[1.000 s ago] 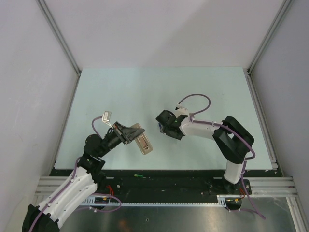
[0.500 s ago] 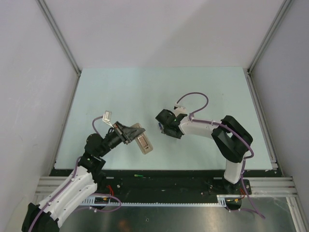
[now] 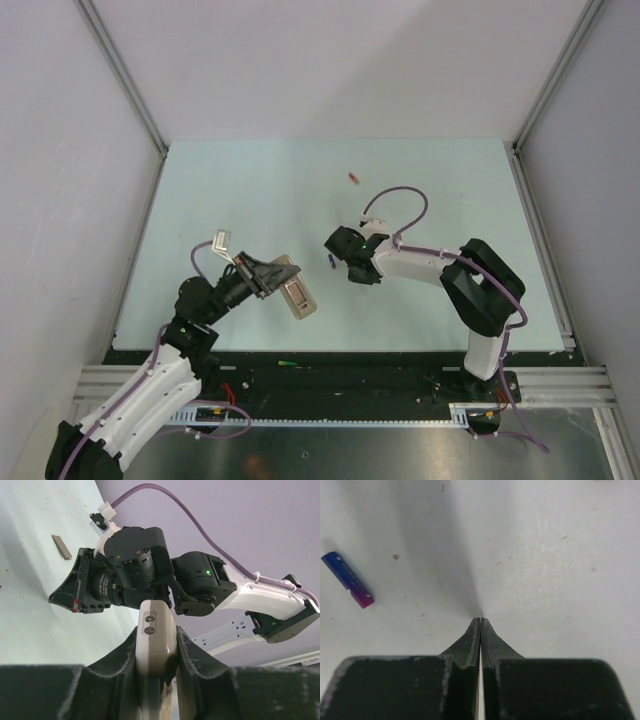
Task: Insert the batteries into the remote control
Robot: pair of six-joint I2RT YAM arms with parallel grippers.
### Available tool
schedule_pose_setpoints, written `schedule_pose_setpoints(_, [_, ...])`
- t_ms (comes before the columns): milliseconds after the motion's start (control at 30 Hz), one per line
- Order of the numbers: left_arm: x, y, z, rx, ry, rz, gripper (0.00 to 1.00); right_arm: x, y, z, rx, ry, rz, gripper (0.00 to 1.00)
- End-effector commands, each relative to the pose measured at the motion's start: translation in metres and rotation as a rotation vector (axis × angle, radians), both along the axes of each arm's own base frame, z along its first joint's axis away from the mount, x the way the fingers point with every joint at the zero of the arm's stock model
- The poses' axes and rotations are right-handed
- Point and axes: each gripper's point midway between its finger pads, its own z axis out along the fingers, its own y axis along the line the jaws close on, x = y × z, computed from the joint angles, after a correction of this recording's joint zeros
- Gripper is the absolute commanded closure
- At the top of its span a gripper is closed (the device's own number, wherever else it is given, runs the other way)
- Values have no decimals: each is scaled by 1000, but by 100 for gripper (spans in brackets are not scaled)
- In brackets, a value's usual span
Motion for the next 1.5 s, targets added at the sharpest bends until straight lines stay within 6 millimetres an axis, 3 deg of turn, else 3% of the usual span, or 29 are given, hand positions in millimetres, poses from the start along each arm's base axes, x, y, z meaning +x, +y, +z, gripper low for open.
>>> schedule_pose_setpoints(0, [-4, 0, 12, -28, -44, -6, 100, 11, -32, 42, -129, -83, 63, 100])
schedule_pose_setpoints(100, [-5, 1, 12, -32, -43, -5, 100, 13, -44, 55, -135, -91, 53, 100])
schedule_pose_setpoints(200, [-5, 2, 14, -36, -49, 0, 100, 17, -42, 67, -109, -120, 67, 97])
schedule_pose_setpoints(233, [-4, 2, 14, -36, -49, 1, 100, 18, -40, 72, -97, -134, 70, 92])
schedule_pose_setpoints(367, [-4, 2, 15, -35, -49, 0, 100, 30, -31, 87, -46, -191, 102, 53])
schedule_pose_setpoints(433, [-4, 2, 15, -34, -50, 2, 100, 32, -26, 85, -23, -185, 113, 45])
schedule_pose_setpoints(467, [-4, 2, 13, -30, -46, 4, 100, 32, -14, 84, 16, -182, 140, 36])
schedule_pose_setpoints(533, [-3, 3, 11, -31, -40, 9, 100, 31, -2, 76, 26, -174, 169, 31])
schedule_pose_setpoints(833, [-4, 2, 13, -29, -44, 4, 100, 44, 81, 78, 104, -266, 387, 34])
schedule_pose_setpoints(1100, [-20, 4, 37, -57, -130, -36, 100, 69, 135, 83, 214, -355, 547, 30])
schedule_pose_setpoints(1300, [-38, 4, 60, -70, -221, -91, 100, 64, 178, 64, 176, -283, 732, 32])
schedule_pose_setpoints(1467, [-45, 8, 70, -97, -249, -92, 100, 50, 191, 43, 134, -209, 819, 33])
